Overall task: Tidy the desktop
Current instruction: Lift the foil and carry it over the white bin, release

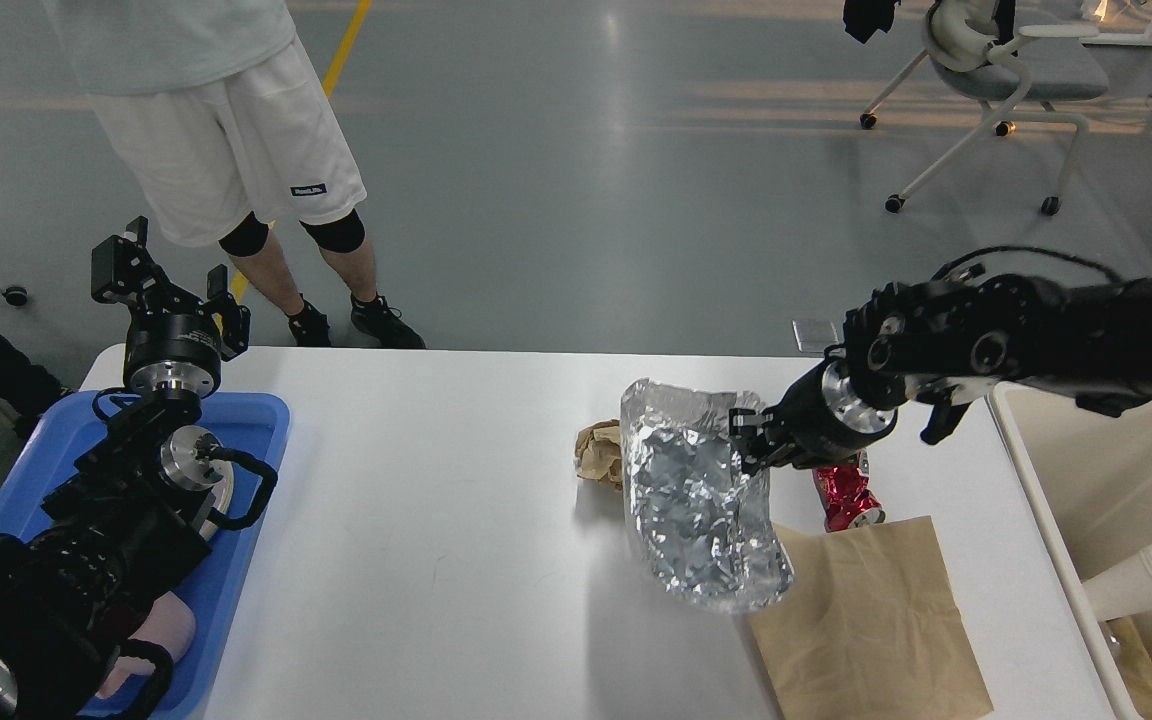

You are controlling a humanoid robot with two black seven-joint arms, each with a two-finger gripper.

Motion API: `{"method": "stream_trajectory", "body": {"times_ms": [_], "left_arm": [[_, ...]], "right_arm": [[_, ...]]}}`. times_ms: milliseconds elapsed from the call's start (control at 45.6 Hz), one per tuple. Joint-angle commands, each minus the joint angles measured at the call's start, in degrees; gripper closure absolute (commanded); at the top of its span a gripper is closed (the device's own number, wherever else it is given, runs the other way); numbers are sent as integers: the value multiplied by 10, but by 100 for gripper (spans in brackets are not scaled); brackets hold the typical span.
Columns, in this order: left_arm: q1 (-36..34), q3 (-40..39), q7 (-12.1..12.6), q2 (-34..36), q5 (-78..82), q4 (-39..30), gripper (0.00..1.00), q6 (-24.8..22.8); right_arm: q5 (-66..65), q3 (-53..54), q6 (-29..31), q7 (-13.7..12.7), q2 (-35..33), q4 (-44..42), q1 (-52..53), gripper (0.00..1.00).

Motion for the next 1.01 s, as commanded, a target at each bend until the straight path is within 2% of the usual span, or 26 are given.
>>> {"method": "stream_trajectory", "body": {"times_ms": [0, 197, 351, 460, 635, 745, 986], "left_arm": [[0, 0, 0, 0, 0, 0, 4, 0], [0, 0, 0, 0, 0, 0, 4, 0], [0, 0, 0, 0, 0, -1, 4, 0], [0, 0, 0, 0, 0, 0, 4, 0], [0, 0, 0, 0, 0, 0, 4, 0], [0, 0, 0, 0, 0, 0, 4, 0], [0, 0, 0, 0, 0, 0, 4, 0]], "right_arm": [[0, -7, 16, -1, -59, -3, 69, 100], [-29, -29, 15, -1, -129, -16, 159, 100], [-30, -42, 9, -2, -169, -57, 173, 100], [-30, -47, 3, -2, -200, -97, 143, 100], [-24, -65, -7, -5, -238, -165, 35, 100], [-21, -59, -54, -5, -259, -208, -54, 100], [-1, -22, -242, -4, -257, -319, -259, 100]]}}
